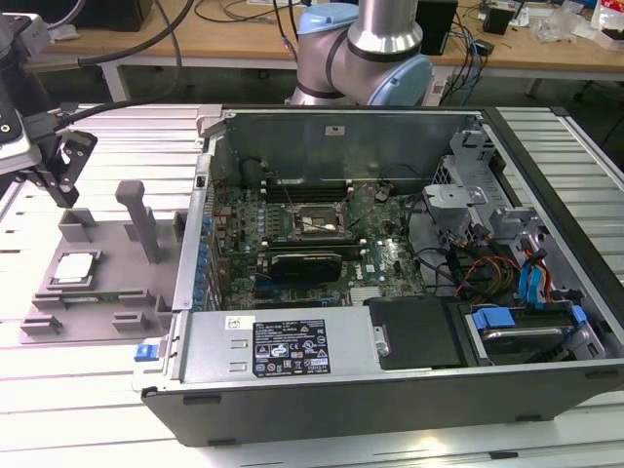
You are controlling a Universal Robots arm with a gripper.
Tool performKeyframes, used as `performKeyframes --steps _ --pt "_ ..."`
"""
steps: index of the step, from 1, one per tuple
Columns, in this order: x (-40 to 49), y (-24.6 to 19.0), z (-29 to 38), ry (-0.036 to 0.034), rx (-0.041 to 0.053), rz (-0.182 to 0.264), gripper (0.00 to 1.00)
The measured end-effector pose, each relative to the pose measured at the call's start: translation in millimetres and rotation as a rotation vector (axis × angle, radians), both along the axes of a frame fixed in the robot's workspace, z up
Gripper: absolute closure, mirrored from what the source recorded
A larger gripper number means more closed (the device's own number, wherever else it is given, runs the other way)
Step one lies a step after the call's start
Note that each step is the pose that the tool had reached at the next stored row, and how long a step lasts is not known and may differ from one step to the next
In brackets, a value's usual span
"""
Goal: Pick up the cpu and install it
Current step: 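Pick up the cpu and move it towards the insertion slot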
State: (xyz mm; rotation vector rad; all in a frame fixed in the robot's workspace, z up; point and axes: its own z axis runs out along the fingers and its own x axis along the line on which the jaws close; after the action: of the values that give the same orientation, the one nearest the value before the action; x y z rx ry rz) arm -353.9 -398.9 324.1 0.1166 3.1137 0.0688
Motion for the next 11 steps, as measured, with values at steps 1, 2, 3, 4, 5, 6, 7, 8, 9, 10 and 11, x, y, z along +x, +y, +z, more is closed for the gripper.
performKeyframes --steps 1,2,3,4,5,6,7,8,9,10,11 --pt "0.0 0.0 0.0 0.0 0.0 0.0 0.89" --pt "0.0 0.0 0.0 0.0 0.0 0.0 0.89" --pt "0.0 0.0 -0.1 0.0 0.0 0.0 0.89" --pt "0.0 0.0 -0.1 0.0 0.0 0.0 0.89" --pt "0.0 0.0 -0.1 0.0 0.0 0.0 0.89" --pt "0.0 0.0 -0.1 0.0 0.0 0.0 0.89" --pt "0.0 0.0 -0.1 0.0 0.0 0.0 0.89" --pt "0.0 0.0 -0.2 0.0 0.0 0.0 0.89" --pt "-0.4 0.0 -0.8 -0.0002 0.0001 0.0 0.89" --pt "-3.7 0.0 -2.6 -0.0001 0.0001 0.0 0.89" --pt "-7.5 0.0 -4.0 -0.0001 0.0 0.0 0.89"
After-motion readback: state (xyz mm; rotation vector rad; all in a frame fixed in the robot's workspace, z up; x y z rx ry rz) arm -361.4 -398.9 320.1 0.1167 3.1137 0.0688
